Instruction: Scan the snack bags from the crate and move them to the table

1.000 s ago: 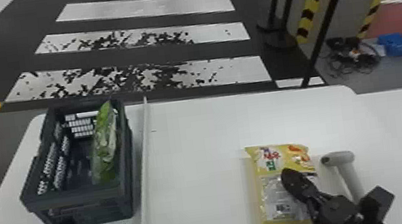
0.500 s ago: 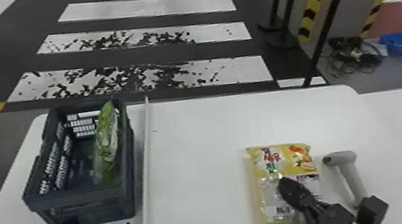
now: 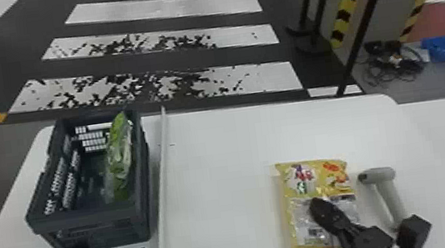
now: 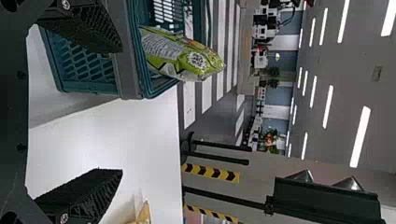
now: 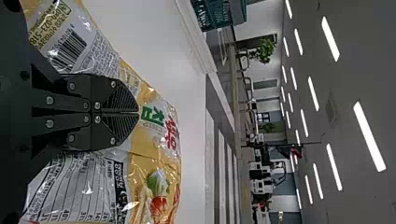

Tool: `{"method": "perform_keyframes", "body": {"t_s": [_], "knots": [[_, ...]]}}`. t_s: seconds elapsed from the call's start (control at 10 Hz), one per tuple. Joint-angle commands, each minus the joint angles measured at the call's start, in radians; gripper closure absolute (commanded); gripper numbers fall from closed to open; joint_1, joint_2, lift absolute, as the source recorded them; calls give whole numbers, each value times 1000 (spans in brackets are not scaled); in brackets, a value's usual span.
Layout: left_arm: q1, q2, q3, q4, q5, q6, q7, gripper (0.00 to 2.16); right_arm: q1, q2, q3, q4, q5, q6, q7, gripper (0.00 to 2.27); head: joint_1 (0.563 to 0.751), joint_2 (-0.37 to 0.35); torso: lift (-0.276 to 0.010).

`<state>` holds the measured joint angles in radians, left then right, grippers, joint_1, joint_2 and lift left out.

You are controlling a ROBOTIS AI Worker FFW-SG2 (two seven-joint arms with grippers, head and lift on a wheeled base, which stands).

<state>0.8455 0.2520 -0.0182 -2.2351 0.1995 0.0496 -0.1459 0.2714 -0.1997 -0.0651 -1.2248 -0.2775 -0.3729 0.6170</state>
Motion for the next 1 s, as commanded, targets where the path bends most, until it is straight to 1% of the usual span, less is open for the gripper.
{"method": "perform_keyframes", "body": {"t_s": [0.0,0.1,0.2,0.3,0.4,0.6,0.9], "knots": [[-3,0,-2,6,0,-7,-1,80,89,2,-56,-191,-52,161,-16,2229,695,-93,-95],[-5,0,-3,8,0,-13,-1,80,146,2,-102,-328,-71,283,-25,1892,695,-110,-95],[-8,0,-6,11,1,-13,-1,80,189,0,-148,-440,-85,378,-28,930,695,-122,-95],[-13,0,-11,12,1,-17,-3,80,219,0,-185,-522,-89,434,-29,-2,695,-145,-95],[-17,0,-16,12,1,-17,-1,83,238,0,-216,-570,-91,477,-45,-2,695,-166,-95],[-22,-2,-22,18,1,-23,-1,83,239,-4,-263,-585,-89,541,-59,-2,695,-202,-95],[-22,-2,-28,23,1,-38,-3,83,223,-47,-289,-533,-77,553,-77,-2,695,-266,-95]]}}
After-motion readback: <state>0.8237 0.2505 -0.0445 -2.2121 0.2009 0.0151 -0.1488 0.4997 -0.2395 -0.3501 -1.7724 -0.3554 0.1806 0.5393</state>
